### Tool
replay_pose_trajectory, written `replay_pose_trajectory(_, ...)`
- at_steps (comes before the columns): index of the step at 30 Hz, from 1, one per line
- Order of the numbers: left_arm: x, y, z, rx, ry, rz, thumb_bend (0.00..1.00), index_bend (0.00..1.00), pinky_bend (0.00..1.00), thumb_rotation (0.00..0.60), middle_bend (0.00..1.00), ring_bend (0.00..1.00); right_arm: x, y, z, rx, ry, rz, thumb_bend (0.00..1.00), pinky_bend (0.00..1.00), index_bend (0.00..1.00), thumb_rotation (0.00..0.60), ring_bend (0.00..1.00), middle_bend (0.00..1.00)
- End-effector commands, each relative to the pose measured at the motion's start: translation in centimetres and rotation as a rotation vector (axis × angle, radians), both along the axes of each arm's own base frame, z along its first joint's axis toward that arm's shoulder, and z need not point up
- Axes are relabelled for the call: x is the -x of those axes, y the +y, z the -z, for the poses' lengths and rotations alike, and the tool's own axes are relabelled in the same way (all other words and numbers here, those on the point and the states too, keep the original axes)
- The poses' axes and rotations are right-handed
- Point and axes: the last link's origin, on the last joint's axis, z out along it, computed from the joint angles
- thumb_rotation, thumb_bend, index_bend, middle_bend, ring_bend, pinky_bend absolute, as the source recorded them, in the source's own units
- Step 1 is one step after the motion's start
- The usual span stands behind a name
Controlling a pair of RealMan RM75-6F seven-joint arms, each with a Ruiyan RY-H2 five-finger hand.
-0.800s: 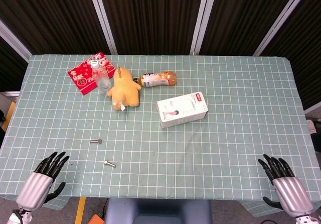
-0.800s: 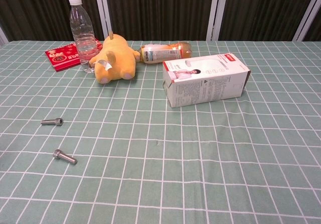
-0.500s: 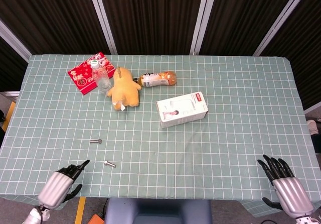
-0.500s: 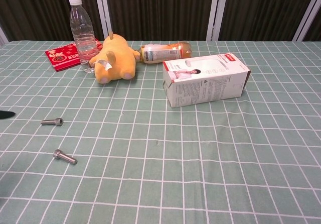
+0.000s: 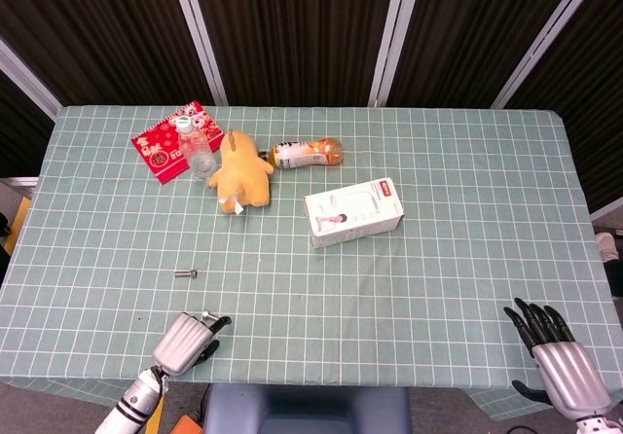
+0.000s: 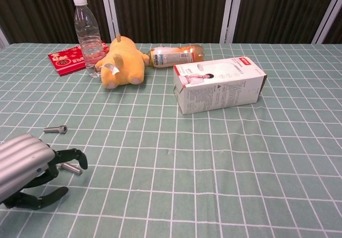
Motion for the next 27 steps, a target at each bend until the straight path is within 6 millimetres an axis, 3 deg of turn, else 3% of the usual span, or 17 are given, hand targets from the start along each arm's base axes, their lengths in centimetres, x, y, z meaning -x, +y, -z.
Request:
replay_pose_trajectory(1, -0.2, 0.8, 0.7, -0.01, 0.014, 0.006, 0.39, 0.39, 1.0, 0.6, 1.0, 1.0, 0.0, 0.0, 0.0, 0.0, 0.0, 0.002, 0.16, 0.0, 0.0, 0.6, 0.0, 0.0)
replay_pose_trajectory(9, -0.1, 2.0, 1.6, -0.035, 0.046, 0.007, 0.39, 0.44, 1.0, 0.6, 1.0, 1.0, 0.0, 0.0, -0.6, 0.023, -0.006, 0.002, 0.16, 0.0, 0.0, 0.6, 0.0, 0.0)
replay_pose_trajectory(27, 0.0, 2.7, 1.5, -0.077, 0.063, 0.027, 0.39, 0.59, 1.0, 0.6, 1.0, 1.0, 0.1, -0.1, -0.6, 0.024, -0.005, 0.005, 0.16, 0.0, 0.0, 0.6, 0.0, 0.0)
